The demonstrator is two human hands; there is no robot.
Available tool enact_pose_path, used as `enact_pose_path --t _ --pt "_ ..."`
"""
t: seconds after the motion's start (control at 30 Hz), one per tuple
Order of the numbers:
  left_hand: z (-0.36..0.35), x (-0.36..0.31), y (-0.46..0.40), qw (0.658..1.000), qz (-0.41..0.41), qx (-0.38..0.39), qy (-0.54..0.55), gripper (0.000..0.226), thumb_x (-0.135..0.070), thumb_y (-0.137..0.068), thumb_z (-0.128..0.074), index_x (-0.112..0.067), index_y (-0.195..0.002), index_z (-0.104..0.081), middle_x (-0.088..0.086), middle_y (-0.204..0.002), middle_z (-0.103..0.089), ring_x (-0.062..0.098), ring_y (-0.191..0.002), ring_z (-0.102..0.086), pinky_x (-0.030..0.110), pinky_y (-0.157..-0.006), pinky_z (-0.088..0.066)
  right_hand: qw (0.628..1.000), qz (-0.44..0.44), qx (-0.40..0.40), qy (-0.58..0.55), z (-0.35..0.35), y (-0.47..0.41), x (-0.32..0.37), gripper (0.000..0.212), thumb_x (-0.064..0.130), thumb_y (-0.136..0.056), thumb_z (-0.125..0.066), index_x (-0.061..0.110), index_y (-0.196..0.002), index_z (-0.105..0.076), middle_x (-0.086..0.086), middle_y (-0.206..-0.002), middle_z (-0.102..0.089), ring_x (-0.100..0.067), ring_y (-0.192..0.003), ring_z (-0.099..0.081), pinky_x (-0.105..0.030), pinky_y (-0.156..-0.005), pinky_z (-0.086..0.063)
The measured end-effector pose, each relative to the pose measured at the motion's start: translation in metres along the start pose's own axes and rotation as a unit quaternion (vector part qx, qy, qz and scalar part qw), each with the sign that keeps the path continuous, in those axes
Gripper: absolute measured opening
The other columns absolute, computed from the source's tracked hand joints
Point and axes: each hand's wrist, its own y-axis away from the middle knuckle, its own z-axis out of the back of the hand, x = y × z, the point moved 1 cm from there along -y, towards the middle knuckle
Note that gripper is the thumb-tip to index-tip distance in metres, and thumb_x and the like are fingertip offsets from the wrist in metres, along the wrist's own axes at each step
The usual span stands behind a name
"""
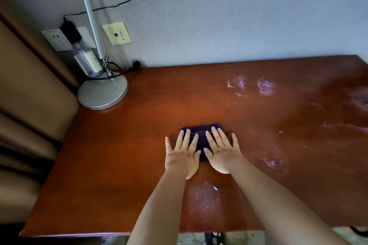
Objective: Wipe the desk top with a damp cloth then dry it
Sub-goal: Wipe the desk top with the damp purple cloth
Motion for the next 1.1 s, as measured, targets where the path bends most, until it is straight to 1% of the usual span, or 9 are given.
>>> enact_pose_path --t 0.27,0.47,0.67,0.93,1.1 --pt "-0.02 -0.002 0.042 1.0 -0.016 0.004 -0.012 0.055 -0.044 -0.103 -0.004 -0.026 -0.151 0.017 0.001 -0.158 0.025 0.018 -0.145 0.026 0.059 -0.115 0.01 1.0 -0.014 0.023 0.002 -0.023 0.039 0.013 0.058 0.045 -0.101 -0.003 0.023 -0.148 0.024 0.003 -0.152 0.036 -0.013 -0.141 0.031 -0.049 -0.116 0.015" --pt "-0.028 -0.002 0.055 0.999 -0.025 0.006 -0.02 0.056 -0.045 -0.103 -0.003 -0.026 -0.151 0.019 0.001 -0.158 0.027 0.019 -0.144 0.027 0.058 -0.115 0.01 0.999 -0.019 0.026 -0.004 -0.032 0.056 0.02 0.058 0.046 -0.101 -0.003 0.023 -0.147 0.024 0.002 -0.152 0.035 -0.014 -0.141 0.031 -0.05 -0.116 0.014" --pt "-0.023 0.001 0.042 0.999 -0.034 -0.003 -0.024 0.055 -0.045 -0.103 -0.003 -0.027 -0.15 0.019 0.0 -0.158 0.027 0.018 -0.144 0.028 0.057 -0.115 0.011 1.0 -0.017 0.016 -0.011 -0.028 0.044 0.017 0.057 0.045 -0.102 -0.004 0.024 -0.148 0.023 0.003 -0.153 0.035 -0.013 -0.141 0.03 -0.05 -0.116 0.014" --pt "-0.001 0.01 -0.012 1.0 -0.016 -0.013 -0.01 0.055 -0.044 -0.103 -0.003 -0.029 -0.151 0.017 -0.001 -0.159 0.024 0.017 -0.144 0.027 0.057 -0.115 0.012 1.0 -0.011 0.001 -0.012 0.001 -0.01 0.006 0.057 0.045 -0.102 -0.005 0.026 -0.149 0.021 0.004 -0.154 0.032 -0.013 -0.142 0.028 -0.051 -0.116 0.013" --pt "0.005 0.012 -0.028 1.0 -0.002 -0.014 -0.003 0.054 -0.045 -0.103 -0.004 -0.03 -0.151 0.016 -0.001 -0.159 0.023 0.017 -0.145 0.025 0.057 -0.115 0.011 1.0 -0.005 -0.005 -0.013 0.01 -0.026 0.003 0.057 0.045 -0.102 -0.006 0.026 -0.15 0.019 0.004 -0.155 0.03 -0.013 -0.143 0.027 -0.051 -0.116 0.013"
